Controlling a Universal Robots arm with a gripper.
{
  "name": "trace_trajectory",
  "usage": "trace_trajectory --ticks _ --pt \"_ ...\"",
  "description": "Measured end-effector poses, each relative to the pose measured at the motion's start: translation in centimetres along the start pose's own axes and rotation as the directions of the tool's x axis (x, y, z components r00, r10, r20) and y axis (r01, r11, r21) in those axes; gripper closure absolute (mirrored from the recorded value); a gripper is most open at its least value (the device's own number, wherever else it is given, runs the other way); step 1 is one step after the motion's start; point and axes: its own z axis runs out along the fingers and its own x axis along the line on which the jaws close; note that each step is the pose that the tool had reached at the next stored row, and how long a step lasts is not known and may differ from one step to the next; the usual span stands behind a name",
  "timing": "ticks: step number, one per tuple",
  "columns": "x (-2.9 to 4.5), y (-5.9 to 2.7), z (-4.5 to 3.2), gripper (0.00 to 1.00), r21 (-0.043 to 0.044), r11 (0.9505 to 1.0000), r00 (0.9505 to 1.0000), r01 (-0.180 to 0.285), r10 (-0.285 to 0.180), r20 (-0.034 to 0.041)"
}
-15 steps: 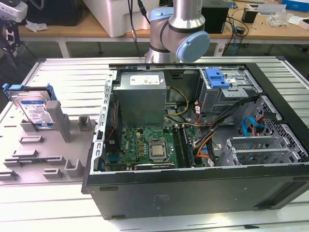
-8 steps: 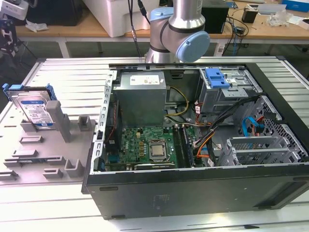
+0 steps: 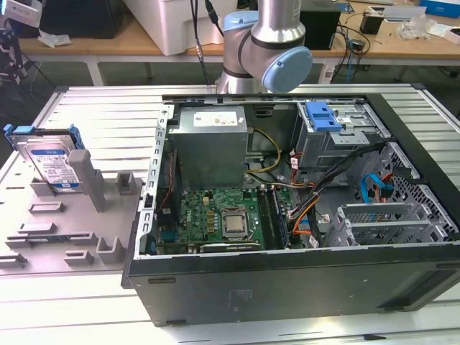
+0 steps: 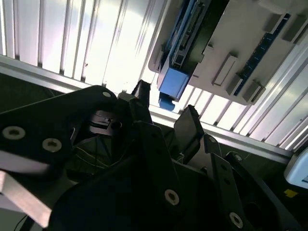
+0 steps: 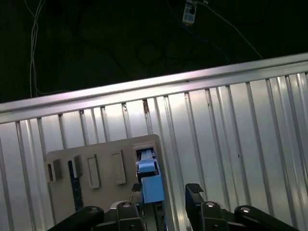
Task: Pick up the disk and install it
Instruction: 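Reach for the disk, then pick up the disk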
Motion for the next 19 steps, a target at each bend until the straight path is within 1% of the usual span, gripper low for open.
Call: trace_trajectory --ticks 2,6,8,10,11,12,16,17,19 --pt "0.0 0.0 0.01 0.52 0.0 1.0 1.0 0.0 0.0 0.0001" --pt "0.0 -0.01 0.04 0.52 0.001 1.0 1.0 0.003 -0.003 -0.0033" --pt "0.0 0.0 0.06 0.52 0.0011 0.9999 0.9999 0.016 -0.016 -0.0056" --pt "0.0 0.0 0.1 0.52 0.0014 0.9985 0.9984 0.055 -0.055 -0.0122" --pt "0.0 -0.01 0.16 0.52 0.0014 0.9946 0.9944 0.104 -0.104 -0.019" --pt "0.0 -0.01 0.21 0.52 0.0016 0.9922 0.992 0.125 -0.125 -0.0221" --pt "0.0 -0.01 0.34 0.52 0.0049 0.983 0.9826 0.184 -0.183 -0.0284" --pt "0.0 -0.02 0.41 0.52 0.0088 0.9782 0.9778 0.208 -0.207 -0.0301" --pt "0.0 -0.03 0.49 0.52 0.0138 0.9728 0.9725 0.231 -0.231 -0.0323"
